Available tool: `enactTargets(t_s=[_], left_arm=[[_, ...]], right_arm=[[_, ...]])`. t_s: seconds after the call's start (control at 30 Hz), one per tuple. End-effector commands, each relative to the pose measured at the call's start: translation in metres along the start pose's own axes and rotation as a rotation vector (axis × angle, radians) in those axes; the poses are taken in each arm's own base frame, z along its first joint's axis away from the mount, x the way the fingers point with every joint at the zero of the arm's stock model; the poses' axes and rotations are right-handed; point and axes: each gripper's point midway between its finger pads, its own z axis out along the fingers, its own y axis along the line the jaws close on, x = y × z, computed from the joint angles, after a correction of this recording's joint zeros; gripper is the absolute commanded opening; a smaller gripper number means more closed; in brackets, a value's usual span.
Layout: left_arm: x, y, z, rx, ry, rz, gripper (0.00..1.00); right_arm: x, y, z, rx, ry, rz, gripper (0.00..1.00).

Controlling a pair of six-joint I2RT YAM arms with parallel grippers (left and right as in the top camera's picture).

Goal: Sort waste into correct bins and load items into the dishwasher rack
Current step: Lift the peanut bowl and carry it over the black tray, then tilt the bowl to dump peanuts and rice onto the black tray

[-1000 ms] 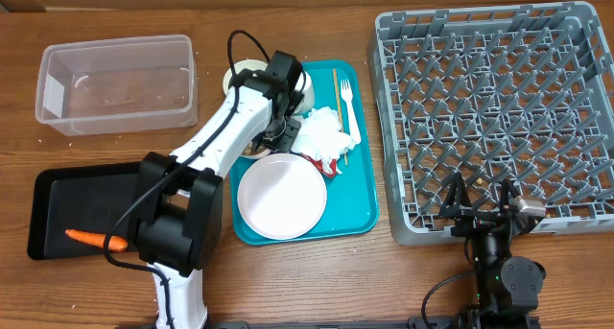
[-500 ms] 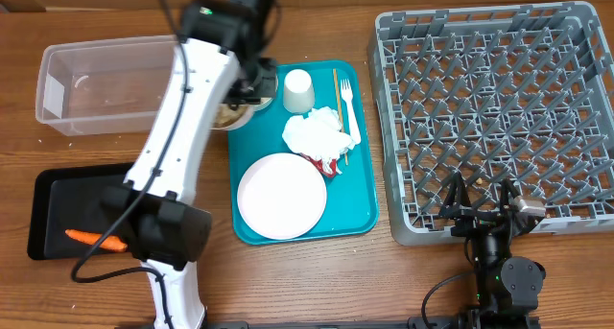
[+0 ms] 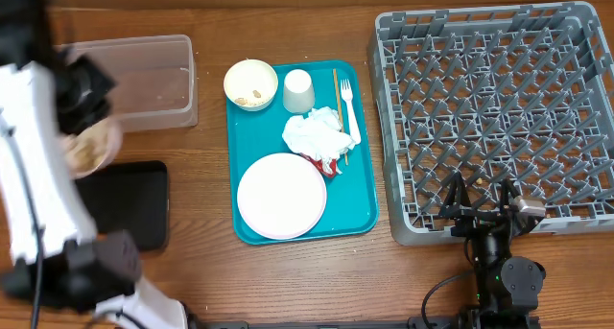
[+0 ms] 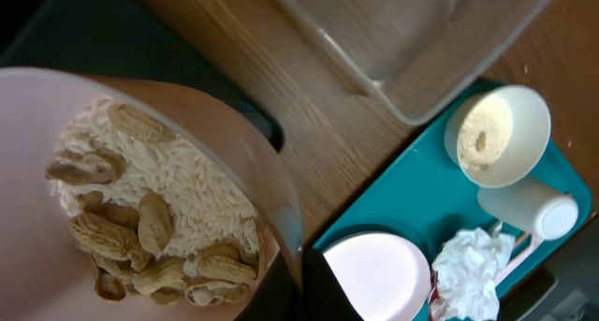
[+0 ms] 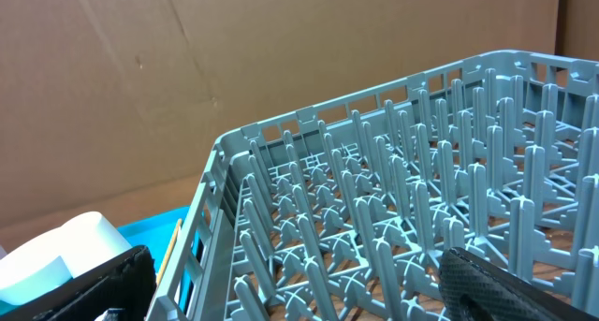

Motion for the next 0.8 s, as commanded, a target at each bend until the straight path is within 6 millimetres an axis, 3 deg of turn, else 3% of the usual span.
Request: enactTargets(t_s=[0.0,0.07,0.2,0.5,0.77], left_arm=[[0.022,0.041,-0.016,0.02,0.016,-0.133,0.04],[0.032,0.056,-0.008,0.095,0.064,-0.157,0.04],[0.028,0.039,0.011,0.394,0.1,-0.067,0.04],[0.026,0.057,0.077,0.576,0.137,-0.129,0.04],[0.022,0.061,0.103,0.787,0.073,-0.095,0.04]], right_arm=[[0.002,-0.001,0.0,0.001,-0.003,-0.006,1.0],[0.002,-0.001,0.0,0.001,-0.004,-0.006,1.0],[0.002,-0.001,0.0,0.001,-0.003,-0.006,1.0],[0.002,-0.001,0.0,0.001,-0.003,-0.006,1.0],[0.002,-0.001,0.0,0.001,-0.004,-0.006,1.0]])
